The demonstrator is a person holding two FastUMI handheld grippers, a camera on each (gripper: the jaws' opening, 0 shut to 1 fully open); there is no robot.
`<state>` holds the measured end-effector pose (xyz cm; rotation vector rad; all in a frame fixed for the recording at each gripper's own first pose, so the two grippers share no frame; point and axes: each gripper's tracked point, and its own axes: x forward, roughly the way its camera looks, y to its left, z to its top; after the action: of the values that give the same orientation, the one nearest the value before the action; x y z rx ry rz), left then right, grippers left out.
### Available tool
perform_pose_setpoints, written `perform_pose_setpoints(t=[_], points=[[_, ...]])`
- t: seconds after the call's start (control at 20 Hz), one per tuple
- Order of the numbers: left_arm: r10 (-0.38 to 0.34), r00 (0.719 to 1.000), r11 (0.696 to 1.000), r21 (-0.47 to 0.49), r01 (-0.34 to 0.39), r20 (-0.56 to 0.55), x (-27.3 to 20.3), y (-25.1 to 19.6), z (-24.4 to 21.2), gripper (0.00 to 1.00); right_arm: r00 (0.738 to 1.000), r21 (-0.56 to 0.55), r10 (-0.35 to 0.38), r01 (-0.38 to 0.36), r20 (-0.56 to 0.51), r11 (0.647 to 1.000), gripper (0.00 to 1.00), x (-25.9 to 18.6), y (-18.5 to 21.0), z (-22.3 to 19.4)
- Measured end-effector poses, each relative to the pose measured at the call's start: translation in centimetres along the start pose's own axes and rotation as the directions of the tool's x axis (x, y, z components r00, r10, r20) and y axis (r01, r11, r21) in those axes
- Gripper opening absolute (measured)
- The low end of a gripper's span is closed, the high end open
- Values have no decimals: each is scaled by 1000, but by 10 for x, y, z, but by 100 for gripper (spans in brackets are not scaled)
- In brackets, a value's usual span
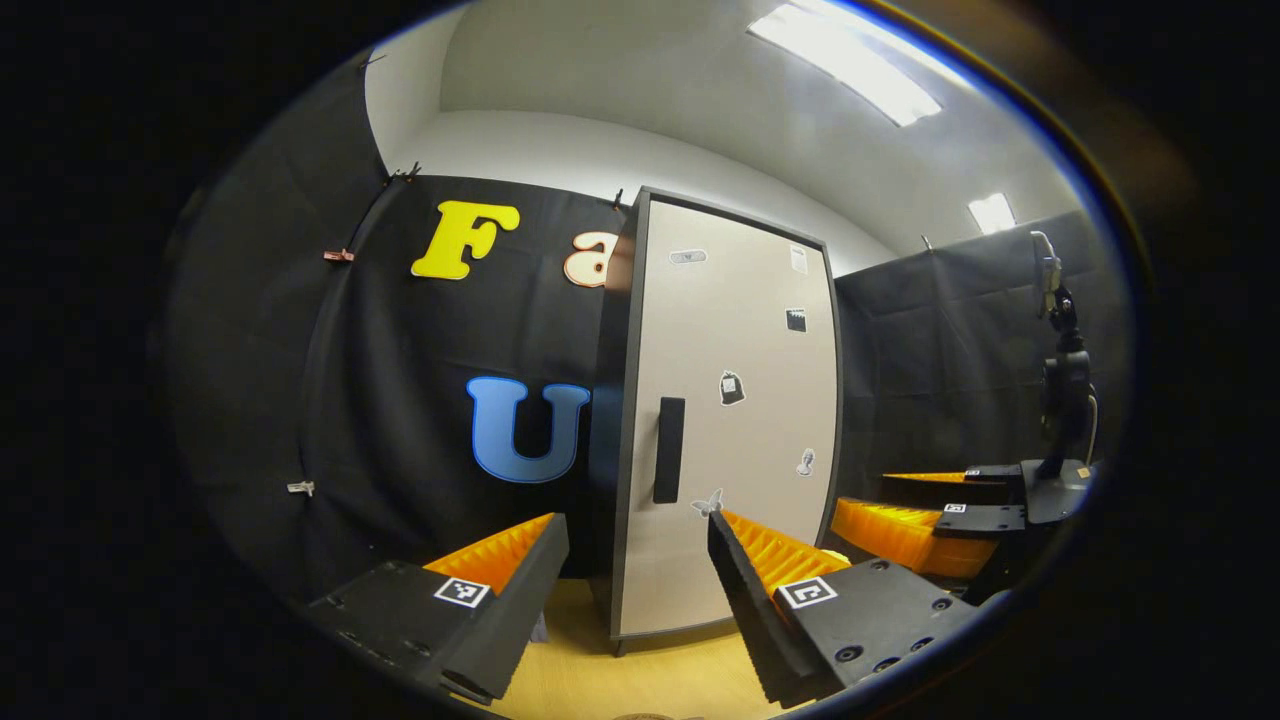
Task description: Open the cabinet door with the right hand, grasp the bottle in the cabinet with the left hand and place it on the coaster, then close the cabinet door with the right hand.
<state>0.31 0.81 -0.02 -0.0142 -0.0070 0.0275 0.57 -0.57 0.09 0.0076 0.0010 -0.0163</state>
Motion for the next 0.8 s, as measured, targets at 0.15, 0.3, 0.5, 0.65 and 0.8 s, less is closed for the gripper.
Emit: perform_pose_setpoints(t=[0.15, 0.3, 0.5, 0.65, 0.8], points=[[0, 1000, 1000, 2, 0, -1, 1, 2, 0, 89, 1000, -2, 13, -13, -3, 1000, 97, 3, 4, -2], [2, 1000, 1000, 11, -2, -3, 0, 5, -1, 89, 1000, -10, 17, -17, -1, 1000, 97, 11, 9, -2], [23, 1000, 1000, 16, -23, -10, -3, 15, -3, 89, 999, -2, 36, -36, 14, 999, 98, 31, 21, 0], [42, 999, 999, 27, -42, -15, -6, 24, -4, 89, 999, 10, 45, -45, 24, 999, 97, 48, 30, 2], [45, 999, 999, 31, -45, -20, -6, 29, -6, 89, 998, 20, 48, -49, 38, 999, 97, 66, 37, 2]])
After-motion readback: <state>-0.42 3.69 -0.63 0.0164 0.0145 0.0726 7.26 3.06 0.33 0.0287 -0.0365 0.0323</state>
